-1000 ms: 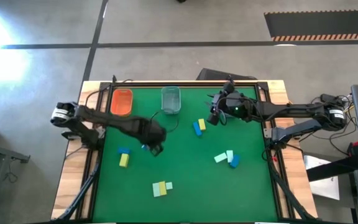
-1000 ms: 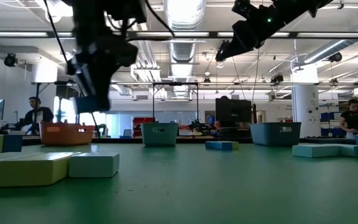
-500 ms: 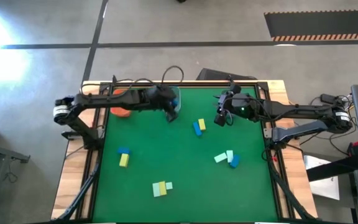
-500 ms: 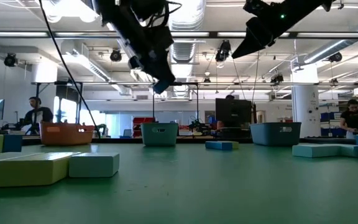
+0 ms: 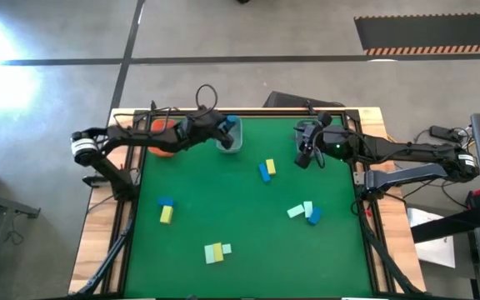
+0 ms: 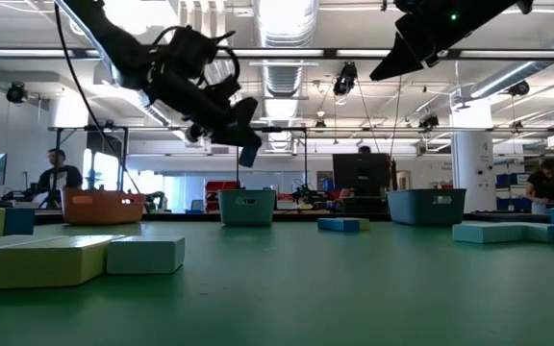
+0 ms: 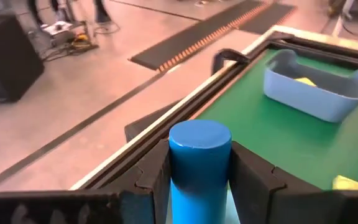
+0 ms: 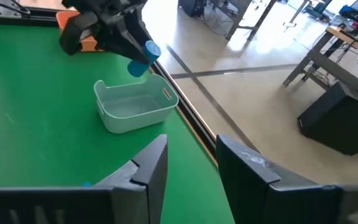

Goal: Sort & place blocks by color
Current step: Put the blue block into the blue bin

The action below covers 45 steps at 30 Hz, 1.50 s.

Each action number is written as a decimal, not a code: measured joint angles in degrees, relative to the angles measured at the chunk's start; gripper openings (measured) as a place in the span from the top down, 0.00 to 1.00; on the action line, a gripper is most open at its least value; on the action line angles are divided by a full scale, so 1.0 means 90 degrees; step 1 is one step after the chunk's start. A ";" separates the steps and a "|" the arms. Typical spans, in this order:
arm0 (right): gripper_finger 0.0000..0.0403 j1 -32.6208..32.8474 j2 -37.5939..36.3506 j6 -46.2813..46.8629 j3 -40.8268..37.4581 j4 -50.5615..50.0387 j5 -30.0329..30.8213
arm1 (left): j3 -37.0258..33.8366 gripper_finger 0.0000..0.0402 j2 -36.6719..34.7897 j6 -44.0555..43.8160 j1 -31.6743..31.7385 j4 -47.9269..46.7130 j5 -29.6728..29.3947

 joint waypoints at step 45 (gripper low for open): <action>0.69 0.0002 0.0119 -0.0048 -0.0007 0.0212 0.0000 | 0.0133 0.63 0.1423 -0.0863 0.0105 0.0630 -0.0513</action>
